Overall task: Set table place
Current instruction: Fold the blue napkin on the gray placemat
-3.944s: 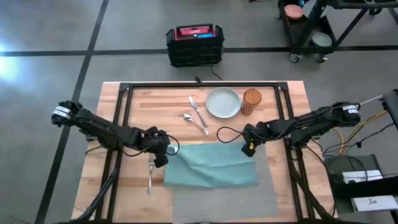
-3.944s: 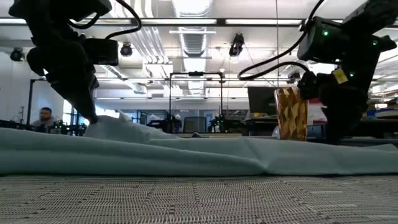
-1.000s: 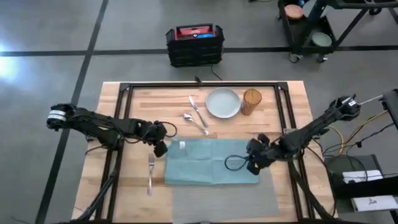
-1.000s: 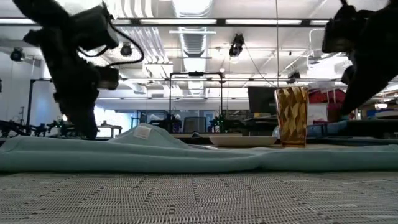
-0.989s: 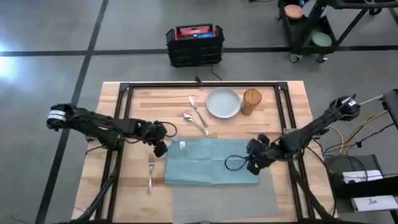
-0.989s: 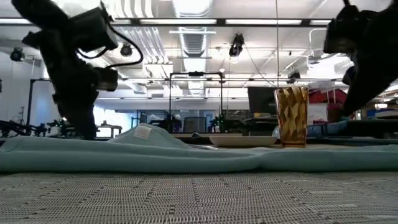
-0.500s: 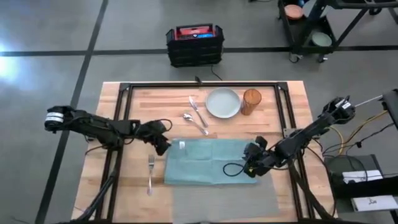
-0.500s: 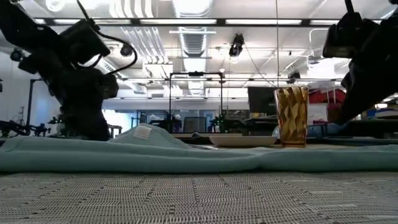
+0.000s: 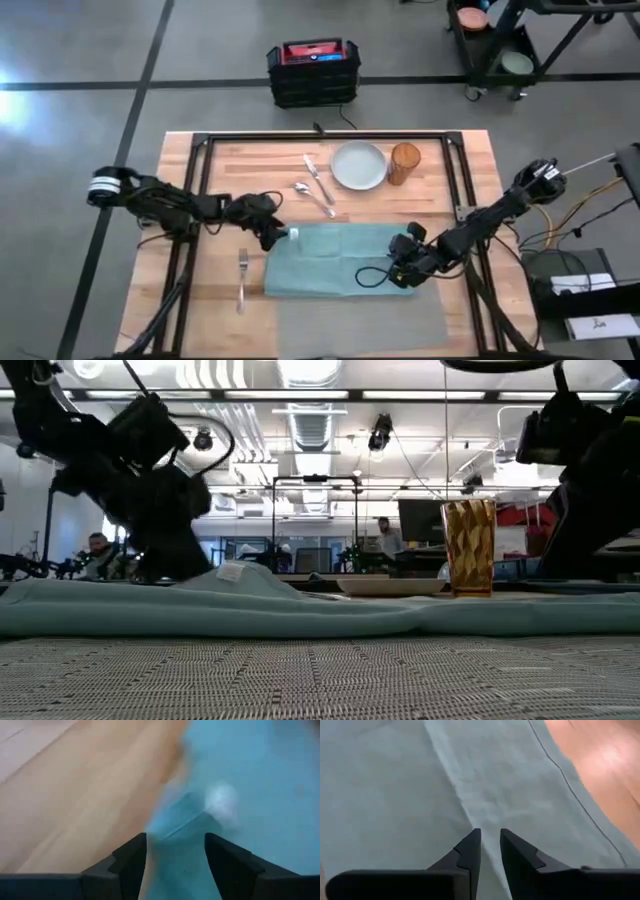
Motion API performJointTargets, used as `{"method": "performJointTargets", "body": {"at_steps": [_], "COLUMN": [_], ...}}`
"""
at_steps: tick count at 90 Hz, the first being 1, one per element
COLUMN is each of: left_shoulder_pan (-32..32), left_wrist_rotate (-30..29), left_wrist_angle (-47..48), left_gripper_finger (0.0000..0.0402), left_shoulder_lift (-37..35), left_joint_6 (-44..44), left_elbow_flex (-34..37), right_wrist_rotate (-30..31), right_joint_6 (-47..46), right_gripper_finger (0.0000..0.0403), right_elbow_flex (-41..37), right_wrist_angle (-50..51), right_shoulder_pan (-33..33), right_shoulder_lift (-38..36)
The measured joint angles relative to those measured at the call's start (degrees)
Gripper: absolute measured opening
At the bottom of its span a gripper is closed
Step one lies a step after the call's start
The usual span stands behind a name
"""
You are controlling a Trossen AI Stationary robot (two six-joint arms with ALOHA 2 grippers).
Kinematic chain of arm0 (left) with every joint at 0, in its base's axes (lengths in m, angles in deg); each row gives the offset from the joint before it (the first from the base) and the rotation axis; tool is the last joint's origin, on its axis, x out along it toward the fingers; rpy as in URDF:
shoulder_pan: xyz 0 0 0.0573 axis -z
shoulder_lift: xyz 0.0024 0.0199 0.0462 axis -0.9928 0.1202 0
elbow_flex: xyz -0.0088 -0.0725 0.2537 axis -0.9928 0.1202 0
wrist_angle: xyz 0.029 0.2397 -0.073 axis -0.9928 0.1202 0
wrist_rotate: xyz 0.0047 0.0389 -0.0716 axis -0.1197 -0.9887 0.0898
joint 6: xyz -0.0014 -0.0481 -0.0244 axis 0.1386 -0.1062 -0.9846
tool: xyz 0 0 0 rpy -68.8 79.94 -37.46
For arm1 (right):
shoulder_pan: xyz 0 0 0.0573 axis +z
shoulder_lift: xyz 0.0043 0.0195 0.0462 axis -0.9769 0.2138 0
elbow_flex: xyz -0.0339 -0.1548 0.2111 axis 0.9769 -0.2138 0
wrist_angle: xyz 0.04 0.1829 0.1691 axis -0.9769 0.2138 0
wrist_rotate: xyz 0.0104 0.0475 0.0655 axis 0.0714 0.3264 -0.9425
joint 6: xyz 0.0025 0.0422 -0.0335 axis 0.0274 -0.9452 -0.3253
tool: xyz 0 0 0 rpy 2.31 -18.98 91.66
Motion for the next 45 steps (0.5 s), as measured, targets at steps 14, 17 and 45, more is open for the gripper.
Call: {"method": "performJointTargets", "body": {"at_steps": [14, 17, 45], "left_shoulder_pan": [0.15, 0.16, 0.23], "left_wrist_rotate": [0.46, -0.02, -1.11], "left_wrist_angle": [0.59, 0.93, 2.08], "left_gripper_finger": [0.0132, 0.0117, 0.0007], "left_shoulder_lift": [-0.50, -0.50, -0.82], "left_joint_6": [0.26, 0.73, 1.14], "left_elbow_flex": [0.15, 0.15, 0.15], "right_wrist_rotate": [-0.14, -0.08, 0.14], "right_joint_6": [1.04, 1.58, 2.61], "right_gripper_finger": [0.0043, 0.0041, 0.0041], "right_elbow_flex": [-0.02, -0.03, 0.03], "right_wrist_angle": [0.24, 0.05, -0.08], "right_shoulder_pan": [0.00, 0.00, 0.00], "right_shoulder_lift": [-0.53, -0.65, -0.63]}}
